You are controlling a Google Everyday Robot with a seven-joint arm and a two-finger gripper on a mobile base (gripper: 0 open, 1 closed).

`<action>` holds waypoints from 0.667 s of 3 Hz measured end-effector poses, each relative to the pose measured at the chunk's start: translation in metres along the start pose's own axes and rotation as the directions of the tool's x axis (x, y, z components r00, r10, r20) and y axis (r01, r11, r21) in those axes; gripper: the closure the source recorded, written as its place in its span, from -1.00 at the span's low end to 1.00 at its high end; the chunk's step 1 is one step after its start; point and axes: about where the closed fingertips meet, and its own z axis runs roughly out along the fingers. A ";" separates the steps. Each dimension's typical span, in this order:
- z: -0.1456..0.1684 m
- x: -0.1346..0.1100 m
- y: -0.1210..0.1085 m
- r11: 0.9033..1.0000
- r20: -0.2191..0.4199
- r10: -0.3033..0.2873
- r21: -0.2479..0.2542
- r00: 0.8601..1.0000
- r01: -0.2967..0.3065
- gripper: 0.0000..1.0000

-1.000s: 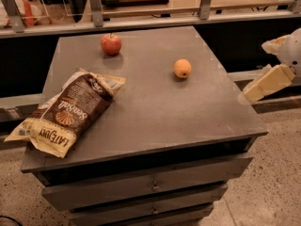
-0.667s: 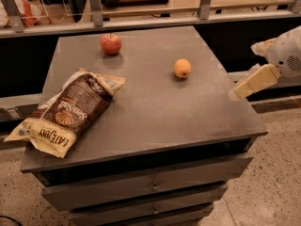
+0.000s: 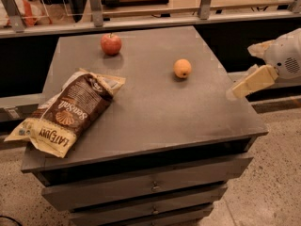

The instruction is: Move orange near brown chip bag

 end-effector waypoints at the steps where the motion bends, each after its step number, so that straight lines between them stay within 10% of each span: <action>1: 0.018 -0.009 -0.006 0.999 0.092 -0.003 -0.045 0.996 0.007 -1.00; 2: 0.042 -0.017 -0.011 0.996 0.136 -0.036 -0.080 0.990 0.047 -1.00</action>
Offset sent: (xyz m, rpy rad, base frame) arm 0.0552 0.0421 -0.0258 0.1492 -0.0779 0.1675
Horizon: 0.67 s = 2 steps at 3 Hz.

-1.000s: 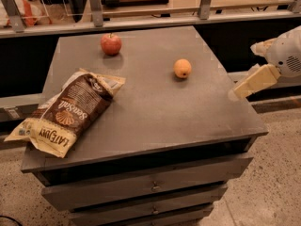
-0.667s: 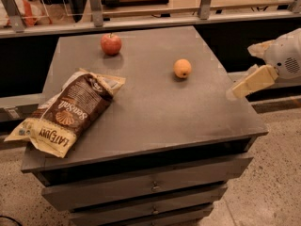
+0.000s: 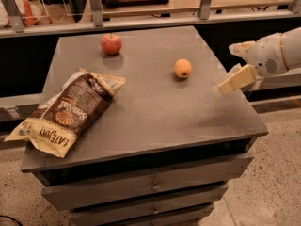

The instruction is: Move orange near brown chip bag

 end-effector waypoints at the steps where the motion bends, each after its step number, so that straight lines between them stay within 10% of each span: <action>1: 0.023 0.002 -0.013 1.000 -0.005 -0.027 0.000 1.000 0.027 -1.00; 2: 0.050 0.000 -0.028 0.999 0.012 -0.039 -0.007 0.999 0.039 -1.00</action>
Offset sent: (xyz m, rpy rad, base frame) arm 0.0791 0.0287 -0.0398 0.0074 -0.0462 0.0386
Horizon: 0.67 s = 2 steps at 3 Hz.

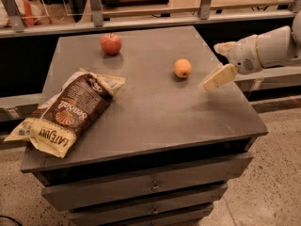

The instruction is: Move orange near brown chip bag

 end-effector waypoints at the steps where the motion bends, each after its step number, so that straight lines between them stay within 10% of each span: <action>1: 0.027 -0.002 -0.013 1.000 0.016 0.002 -0.008 1.000 -0.002 -1.00; 2: 0.053 -0.006 -0.023 1.000 0.034 0.011 -0.022 0.999 -0.011 -1.00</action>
Offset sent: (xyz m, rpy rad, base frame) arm 0.0728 0.0438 -0.0326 0.0655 0.0069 0.0163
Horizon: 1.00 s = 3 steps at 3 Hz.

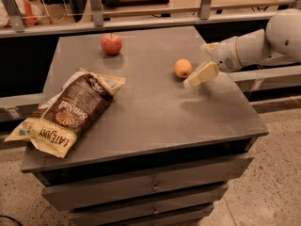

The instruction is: Move orange near brown chip bag

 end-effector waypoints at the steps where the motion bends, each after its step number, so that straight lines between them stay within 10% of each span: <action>1: 0.020 -0.008 -0.002 0.999 0.019 -0.001 -0.032 1.000 0.002 -1.00; 3: 0.041 -0.010 0.000 0.997 0.029 -0.006 -0.071 1.000 0.008 -0.16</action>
Offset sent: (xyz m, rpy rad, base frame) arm 0.0253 0.0357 -0.0118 0.0371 0.0156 0.0628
